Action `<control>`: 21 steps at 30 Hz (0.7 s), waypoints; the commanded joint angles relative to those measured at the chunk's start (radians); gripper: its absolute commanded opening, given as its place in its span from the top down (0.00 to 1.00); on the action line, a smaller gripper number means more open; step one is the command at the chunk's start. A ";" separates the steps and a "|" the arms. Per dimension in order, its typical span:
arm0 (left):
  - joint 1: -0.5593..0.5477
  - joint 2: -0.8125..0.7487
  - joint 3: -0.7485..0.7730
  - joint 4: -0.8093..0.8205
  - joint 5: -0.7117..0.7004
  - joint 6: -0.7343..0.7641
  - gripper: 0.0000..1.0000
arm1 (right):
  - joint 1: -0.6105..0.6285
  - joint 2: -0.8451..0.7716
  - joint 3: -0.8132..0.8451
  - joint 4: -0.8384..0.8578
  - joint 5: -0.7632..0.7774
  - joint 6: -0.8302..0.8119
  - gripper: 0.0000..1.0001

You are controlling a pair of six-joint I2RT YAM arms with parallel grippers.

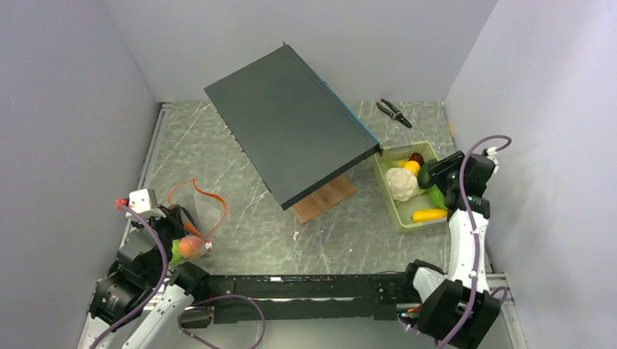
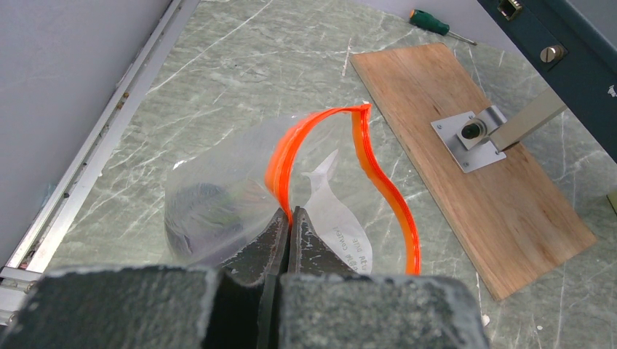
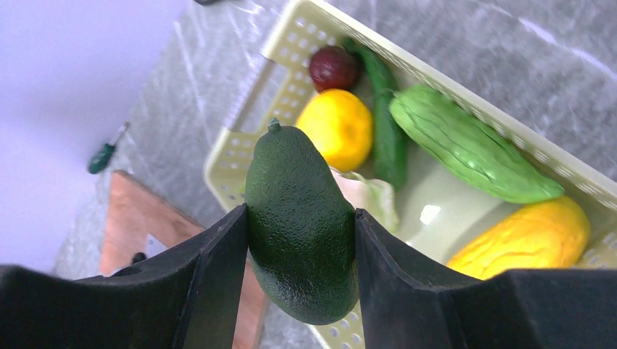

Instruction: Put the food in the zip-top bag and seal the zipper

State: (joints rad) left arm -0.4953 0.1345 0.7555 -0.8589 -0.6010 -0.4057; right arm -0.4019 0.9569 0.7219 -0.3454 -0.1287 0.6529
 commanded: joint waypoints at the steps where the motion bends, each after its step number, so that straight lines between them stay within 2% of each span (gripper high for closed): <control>1: -0.005 -0.007 0.005 0.025 -0.020 0.000 1.00 | 0.001 -0.044 0.115 0.005 -0.058 0.032 0.96; 5: -0.004 -0.004 0.007 0.023 -0.019 -0.002 1.00 | 0.008 -0.062 0.189 -0.023 -0.109 0.057 0.96; 8: -0.004 -0.006 0.004 0.028 -0.018 0.002 1.00 | 0.068 -0.050 0.279 -0.049 -0.130 0.080 0.96; 15: -0.004 -0.004 0.007 0.025 -0.020 -0.001 1.00 | 0.411 0.036 0.579 -0.109 -0.033 0.129 0.96; 19: -0.005 -0.009 0.004 0.029 -0.020 0.001 1.00 | 0.608 0.080 0.662 -0.033 -0.053 0.211 0.97; 21: -0.004 -0.005 0.005 0.027 -0.022 -0.002 1.00 | 0.736 0.131 0.719 -0.025 -0.002 0.219 0.97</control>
State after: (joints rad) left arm -0.4953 0.1345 0.7555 -0.8585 -0.6010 -0.4053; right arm 0.1658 1.0203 1.3422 -0.4206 -0.1822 0.8028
